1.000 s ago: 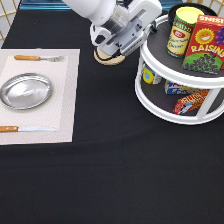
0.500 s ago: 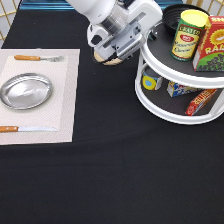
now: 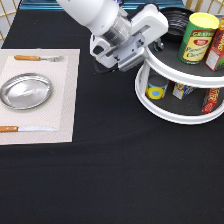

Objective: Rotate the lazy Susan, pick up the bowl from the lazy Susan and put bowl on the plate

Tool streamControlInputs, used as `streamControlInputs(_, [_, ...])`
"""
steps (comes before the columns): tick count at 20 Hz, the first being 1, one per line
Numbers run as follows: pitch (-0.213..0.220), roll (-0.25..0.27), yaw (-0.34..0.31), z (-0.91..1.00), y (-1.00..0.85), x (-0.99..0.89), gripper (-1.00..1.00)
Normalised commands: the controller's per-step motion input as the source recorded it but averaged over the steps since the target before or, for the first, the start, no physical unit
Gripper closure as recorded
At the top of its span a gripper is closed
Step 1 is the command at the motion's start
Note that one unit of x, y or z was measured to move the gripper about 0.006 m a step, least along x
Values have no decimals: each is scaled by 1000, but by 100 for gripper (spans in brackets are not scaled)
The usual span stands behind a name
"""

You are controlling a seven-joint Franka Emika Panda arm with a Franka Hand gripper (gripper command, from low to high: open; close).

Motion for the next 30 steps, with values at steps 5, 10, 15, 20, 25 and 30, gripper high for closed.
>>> streamControlInputs(5, [43, 0, 19, 388, -151, 127, -100])
streamControlInputs(10, [-78, -30, 71, 713, -146, -87, -100])
streamControlInputs(15, [-144, -83, 88, 995, 62, -195, -100])
streamControlInputs(20, [-156, -70, 13, 643, 109, -519, -100])
streamControlInputs(25, [-92, -66, 4, 270, 145, -770, -100])
streamControlInputs(30, [-130, -159, 4, 13, 219, -958, -100])
